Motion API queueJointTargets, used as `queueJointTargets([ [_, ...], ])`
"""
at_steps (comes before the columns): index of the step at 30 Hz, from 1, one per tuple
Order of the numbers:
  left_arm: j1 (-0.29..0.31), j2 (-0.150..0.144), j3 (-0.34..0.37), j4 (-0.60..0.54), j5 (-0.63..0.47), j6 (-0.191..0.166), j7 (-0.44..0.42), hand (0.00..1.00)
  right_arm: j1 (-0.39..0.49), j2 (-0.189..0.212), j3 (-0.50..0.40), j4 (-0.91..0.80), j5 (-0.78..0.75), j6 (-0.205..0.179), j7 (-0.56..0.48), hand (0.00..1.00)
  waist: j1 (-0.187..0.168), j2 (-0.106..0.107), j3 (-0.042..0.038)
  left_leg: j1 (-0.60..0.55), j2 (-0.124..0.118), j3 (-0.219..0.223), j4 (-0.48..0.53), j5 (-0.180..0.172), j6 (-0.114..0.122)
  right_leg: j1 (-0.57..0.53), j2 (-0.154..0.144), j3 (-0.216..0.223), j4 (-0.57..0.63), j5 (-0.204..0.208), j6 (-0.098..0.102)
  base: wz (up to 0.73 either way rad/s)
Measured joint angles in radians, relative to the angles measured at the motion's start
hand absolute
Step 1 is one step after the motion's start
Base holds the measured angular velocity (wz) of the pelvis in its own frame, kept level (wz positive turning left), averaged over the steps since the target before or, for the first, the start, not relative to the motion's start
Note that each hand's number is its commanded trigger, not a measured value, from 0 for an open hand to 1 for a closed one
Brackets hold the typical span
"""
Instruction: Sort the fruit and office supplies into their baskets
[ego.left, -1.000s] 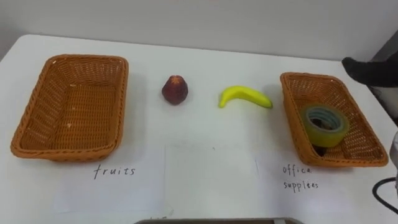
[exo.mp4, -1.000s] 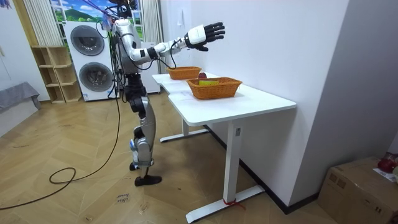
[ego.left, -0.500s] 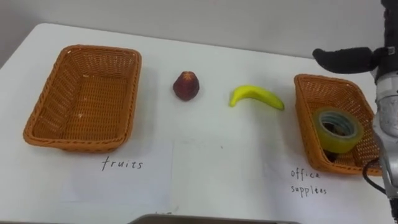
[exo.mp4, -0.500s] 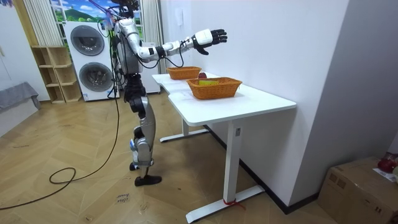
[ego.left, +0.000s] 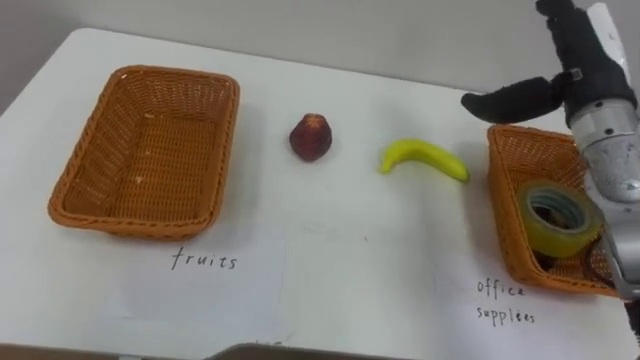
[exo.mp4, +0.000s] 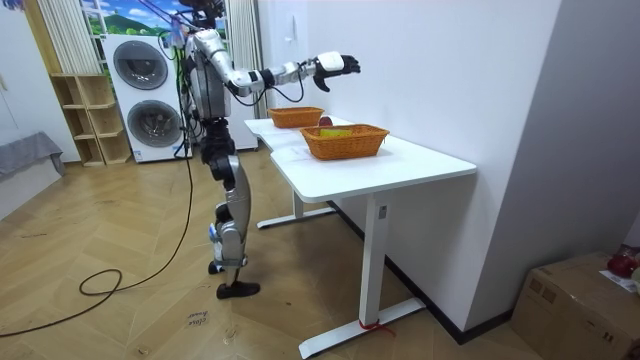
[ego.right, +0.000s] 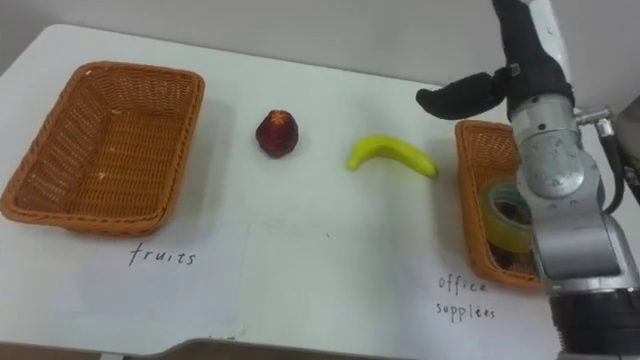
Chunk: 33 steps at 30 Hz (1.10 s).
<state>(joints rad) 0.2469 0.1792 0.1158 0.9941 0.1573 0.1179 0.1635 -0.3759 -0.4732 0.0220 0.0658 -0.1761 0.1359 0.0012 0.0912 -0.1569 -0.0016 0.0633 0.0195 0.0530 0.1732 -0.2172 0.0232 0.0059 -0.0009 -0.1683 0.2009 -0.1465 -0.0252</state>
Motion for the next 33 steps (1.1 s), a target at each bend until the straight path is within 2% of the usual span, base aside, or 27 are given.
queueJointTargets([
  [3,0.003,0.005,-0.001,0.001,0.0,0.005,0.0,0.0,-0.011,-0.006,0.027,0.001,-0.031,0.0,0.017,0.0,0.006,-0.009,0.0042,-0.001,-0.001,-0.013,0.007,0.0,0.0,0.014,-0.001,-0.014,-0.013,0.0,0.0,0.15],
  [11,-0.014,0.022,-0.003,0.0,0.002,0.007,-0.002,0.0,-0.012,-0.006,0.046,0.066,-0.141,-0.002,0.059,0.0,0.037,-0.017,0.006,-0.015,-0.009,-0.032,0.008,0.001,-0.002,0.015,-0.002,-0.035,-0.016,0.001,-0.001,0.08],
  [12,-0.014,0.022,-0.002,0.001,0.002,0.007,-0.002,0.0,-0.012,-0.006,0.045,0.074,-0.149,-0.002,0.065,0.0,0.041,-0.023,0.0042,-0.015,-0.01,-0.032,0.008,0.001,-0.002,0.015,-0.003,-0.035,-0.016,0.001,-0.001,0.0],
  [14,-0.018,0.026,-0.002,0.002,0.001,0.007,-0.005,0.0,-0.012,-0.006,0.046,0.084,-0.177,0.007,0.094,0.0,0.047,-0.025,0.0118,-0.019,-0.01,-0.034,0.008,0.001,-0.002,0.012,-0.003,-0.036,-0.016,0.001,-0.001,0.0],
  [20,-0.02,0.035,-0.002,0.007,0.001,0.007,-0.024,0.0,-0.012,-0.007,0.072,0.087,-0.259,0.01,0.139,0.0,0.056,-0.04,0.0104,-0.017,-0.01,-0.034,0.011,0.001,-0.002,0.009,-0.002,-0.036,-0.018,0.001,-0.001,0.0],
  [27,-0.02,0.041,-0.002,0.007,0.001,0.006,-0.024,0.0,-0.013,-0.012,0.116,0.123,-0.267,0.016,0.168,0.0,0.076,-0.045,0.0097,-0.016,-0.01,-0.032,0.011,0.001,-0.002,0.008,-0.003,-0.031,-0.02,0.001,-0.001,-0.01],
  [29,-0.02,0.048,-0.003,0.009,-0.002,0.006,-0.023,0.0,-0.013,-0.035,0.134,0.15,-0.266,0.018,0.168,0.0,0.082,-0.042,0.0125,-0.017,-0.01,-0.032,0.011,0.001,-0.002,0.01,-0.003,-0.036,-0.02,0.001,-0.001,0.04],
  [31,-0.019,0.056,-0.011,0.013,-0.008,0.006,-0.02,0.0,-0.013,-0.056,0.16,0.161,-0.266,0.021,0.172,0.0,0.083,-0.047,0.0119,-0.02,-0.01,-0.033,0.008,0.001,-0.002,0.009,-0.002,-0.037,-0.018,0.001,-0.001,0.02],
  [33,-0.019,0.063,-0.023,0.019,-0.008,0.007,-0.019,0.0,-0.013,-0.056,0.168,0.161,-0.266,0.022,0.177,0.0,0.083,-0.047,0.0119,-0.02,-0.01,-0.032,0.007,0.001,-0.002,0.009,-0.002,-0.037,-0.017,0.001,-0.001,0.0],
])
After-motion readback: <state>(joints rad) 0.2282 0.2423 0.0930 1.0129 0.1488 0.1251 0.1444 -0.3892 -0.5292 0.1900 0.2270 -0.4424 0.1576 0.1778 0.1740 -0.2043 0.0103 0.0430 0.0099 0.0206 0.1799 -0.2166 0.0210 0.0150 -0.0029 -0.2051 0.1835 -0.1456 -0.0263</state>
